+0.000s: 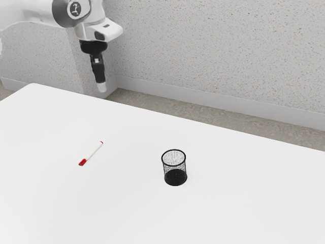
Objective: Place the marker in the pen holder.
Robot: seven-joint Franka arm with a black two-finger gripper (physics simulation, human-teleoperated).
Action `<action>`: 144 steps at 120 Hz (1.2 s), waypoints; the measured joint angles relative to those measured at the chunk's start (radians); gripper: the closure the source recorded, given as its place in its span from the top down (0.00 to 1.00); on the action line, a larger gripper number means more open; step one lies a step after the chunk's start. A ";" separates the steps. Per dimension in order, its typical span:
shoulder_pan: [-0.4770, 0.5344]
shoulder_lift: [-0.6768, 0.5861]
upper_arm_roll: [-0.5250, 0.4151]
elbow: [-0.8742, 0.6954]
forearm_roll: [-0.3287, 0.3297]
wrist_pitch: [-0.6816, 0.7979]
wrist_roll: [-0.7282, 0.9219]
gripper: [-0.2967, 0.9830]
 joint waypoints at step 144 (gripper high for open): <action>0.267 0.395 0.070 -0.231 -0.157 0.676 -0.230 0.46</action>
